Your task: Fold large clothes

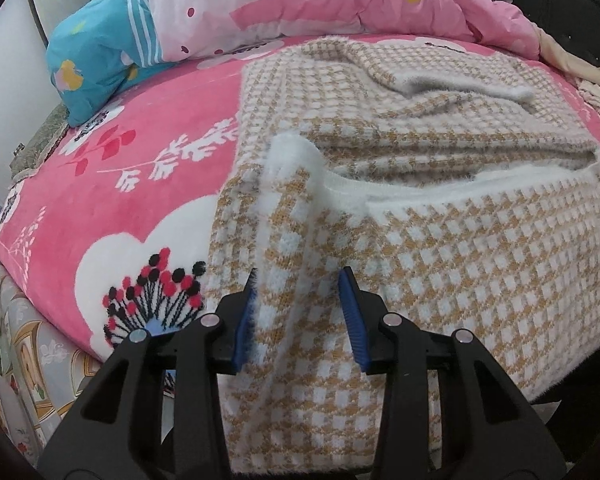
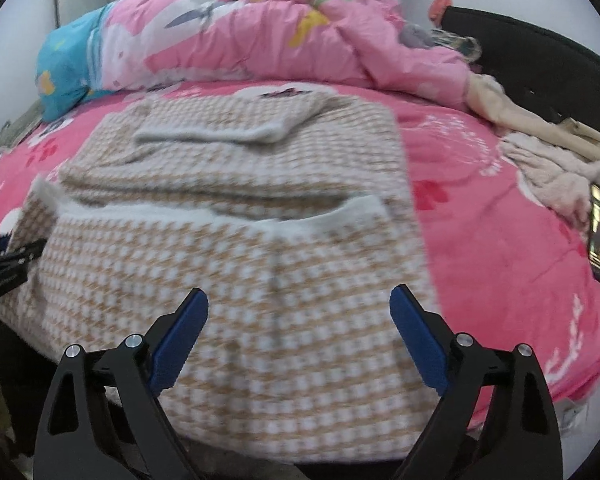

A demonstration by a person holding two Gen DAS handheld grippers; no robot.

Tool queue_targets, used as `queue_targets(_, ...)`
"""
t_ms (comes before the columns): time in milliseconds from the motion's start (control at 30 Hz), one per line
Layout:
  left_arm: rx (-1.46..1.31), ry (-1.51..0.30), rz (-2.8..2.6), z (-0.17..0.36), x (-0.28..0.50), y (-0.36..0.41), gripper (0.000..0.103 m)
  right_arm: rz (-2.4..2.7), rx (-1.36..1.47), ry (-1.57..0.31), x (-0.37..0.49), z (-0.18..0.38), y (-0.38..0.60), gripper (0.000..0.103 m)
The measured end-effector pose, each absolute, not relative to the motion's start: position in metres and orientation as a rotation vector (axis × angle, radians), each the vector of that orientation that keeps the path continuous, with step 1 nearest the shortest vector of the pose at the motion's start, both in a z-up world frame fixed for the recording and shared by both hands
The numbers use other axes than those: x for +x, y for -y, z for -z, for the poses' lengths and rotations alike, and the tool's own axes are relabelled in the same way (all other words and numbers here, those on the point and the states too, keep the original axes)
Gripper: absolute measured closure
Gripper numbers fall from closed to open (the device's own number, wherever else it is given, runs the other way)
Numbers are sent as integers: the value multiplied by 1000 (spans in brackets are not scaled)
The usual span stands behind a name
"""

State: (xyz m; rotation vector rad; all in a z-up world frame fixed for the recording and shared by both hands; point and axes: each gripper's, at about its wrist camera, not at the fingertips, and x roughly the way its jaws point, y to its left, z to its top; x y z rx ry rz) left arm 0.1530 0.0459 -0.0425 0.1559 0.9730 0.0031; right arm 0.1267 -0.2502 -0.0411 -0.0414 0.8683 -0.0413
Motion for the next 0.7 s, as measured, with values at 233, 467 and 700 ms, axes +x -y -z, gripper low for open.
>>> queue_targets(233,159,-972,-6,43,153,-44,66,82,62,-866,132,38,290,21)
queue_targets(467,178,-965,-13,42,149,-43,66,53,89,-898,139,45,310,32)
queue_targets(700,188,-963,-17,43,149,-42,66,-3,114,-921,154,50,324,45)
